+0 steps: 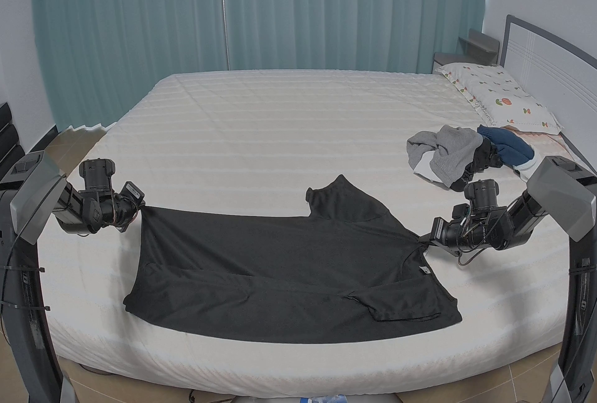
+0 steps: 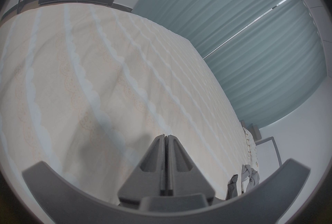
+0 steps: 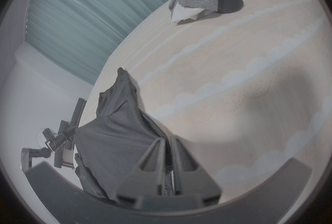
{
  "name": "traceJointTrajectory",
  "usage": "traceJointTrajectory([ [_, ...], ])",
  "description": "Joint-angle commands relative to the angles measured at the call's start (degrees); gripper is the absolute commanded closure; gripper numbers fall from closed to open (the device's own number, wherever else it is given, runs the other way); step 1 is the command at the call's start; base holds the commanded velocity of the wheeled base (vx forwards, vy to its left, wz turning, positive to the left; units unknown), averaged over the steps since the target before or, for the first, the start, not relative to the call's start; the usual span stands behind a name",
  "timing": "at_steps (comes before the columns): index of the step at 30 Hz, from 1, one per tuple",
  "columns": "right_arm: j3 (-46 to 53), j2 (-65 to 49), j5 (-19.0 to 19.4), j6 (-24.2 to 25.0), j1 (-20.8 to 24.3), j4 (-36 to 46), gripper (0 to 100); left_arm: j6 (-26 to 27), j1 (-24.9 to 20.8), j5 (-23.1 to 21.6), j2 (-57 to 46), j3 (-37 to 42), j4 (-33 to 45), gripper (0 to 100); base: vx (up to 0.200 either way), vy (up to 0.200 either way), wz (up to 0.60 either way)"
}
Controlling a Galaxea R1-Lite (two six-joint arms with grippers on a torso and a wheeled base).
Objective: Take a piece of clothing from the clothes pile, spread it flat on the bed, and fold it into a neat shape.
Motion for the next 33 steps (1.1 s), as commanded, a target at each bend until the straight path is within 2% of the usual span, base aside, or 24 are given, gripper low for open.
traceJointTrajectory([
  [1,-0.7,-0.3,0.1,-0.3,0.6,-0.6,0,0.0,-0.1,0.0,0.0,0.1,0.0,100,0.0,0.0,0.0],
  [6,-7.3,-0.3,0.2,0.1,2.0,-0.2,0,0.0,-0.1,0.0,0.0,0.2,0.0,100,0.0,0.0,0.0],
  [9,-11.4,0.7,-0.4,2.6,4.1,0.9,0,0.0,-0.2,0.0,0.0,0.4,0.0,100,0.0,0.0,0.0],
  [14,-20.3,5.2,-1.9,3.2,7.8,5.9,0,0.0,-0.2,-0.1,-0.2,0.8,0.1,100,0.0,0.0,0.0],
  [23,-33.2,12.2,-4.6,3.3,8.5,12.5,0,0.1,-0.2,-0.1,-0.2,0.9,0.1,100,0.0,0.0,0.0],
  [33,-39.8,15.4,-4.8,5.7,9.4,15.2,0,0.1,-0.1,-0.1,-0.2,0.9,0.1,100,0.0,0.0,0.0],
])
